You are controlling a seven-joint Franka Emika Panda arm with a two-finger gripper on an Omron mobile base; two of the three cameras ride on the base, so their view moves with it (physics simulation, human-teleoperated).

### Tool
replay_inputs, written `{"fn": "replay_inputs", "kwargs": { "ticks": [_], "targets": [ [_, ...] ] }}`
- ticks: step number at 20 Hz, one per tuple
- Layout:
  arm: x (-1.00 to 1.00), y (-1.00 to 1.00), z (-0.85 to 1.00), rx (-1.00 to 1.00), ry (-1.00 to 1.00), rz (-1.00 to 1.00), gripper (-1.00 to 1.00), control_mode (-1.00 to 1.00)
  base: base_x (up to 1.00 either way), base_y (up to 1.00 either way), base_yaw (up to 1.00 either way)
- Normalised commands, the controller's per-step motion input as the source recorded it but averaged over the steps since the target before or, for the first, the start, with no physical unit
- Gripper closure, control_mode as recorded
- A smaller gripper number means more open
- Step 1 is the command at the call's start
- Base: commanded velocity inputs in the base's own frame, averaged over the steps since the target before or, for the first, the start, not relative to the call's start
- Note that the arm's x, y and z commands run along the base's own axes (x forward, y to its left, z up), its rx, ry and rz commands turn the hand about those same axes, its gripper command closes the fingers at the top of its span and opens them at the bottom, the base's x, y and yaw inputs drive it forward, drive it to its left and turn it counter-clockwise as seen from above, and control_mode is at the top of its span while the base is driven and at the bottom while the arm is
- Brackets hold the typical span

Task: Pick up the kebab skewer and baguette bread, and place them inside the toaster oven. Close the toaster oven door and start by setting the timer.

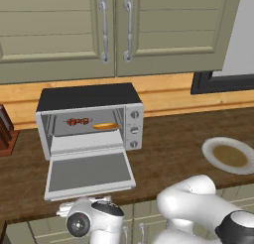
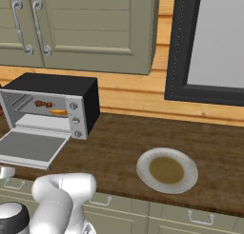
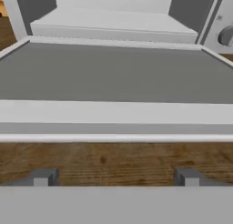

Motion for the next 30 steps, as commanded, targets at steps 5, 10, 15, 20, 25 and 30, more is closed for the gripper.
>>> {"fn": "replay_inputs", "kwargs": {
  "ticks": [5, 10, 15, 20, 25, 30],
  "targets": [
    [0.1, 0.0, 0.0, 0.0, 0.09, 0.0, -1.0, -1.0, 0.0, 0.0, 0.0],
    [0.25, 0.0, -0.05, 0.0, 0.01, 0.0, -1.0, -1.0, 0.0, 0.0, 0.0],
    [0.05, 0.0, -0.37, 0.0, 0.02, 0.0, -1.0, -1.0, 0.0, 0.0, 0.0],
    [0.0, 0.0, -0.37, 0.0, 0.04, 0.0, -1.0, -1.0, 0.0, 0.0, 0.0],
    [0.05, 0.0, -0.08, 0.0, 0.01, 0.0, -1.0, -1.0, 0.0, 0.0, 0.0],
    [0.13, 0.0, -0.07, 0.0, 0.0, 0.0, -1.0, -1.0, 0.0, 0.0, 0.0]
  ]
}}
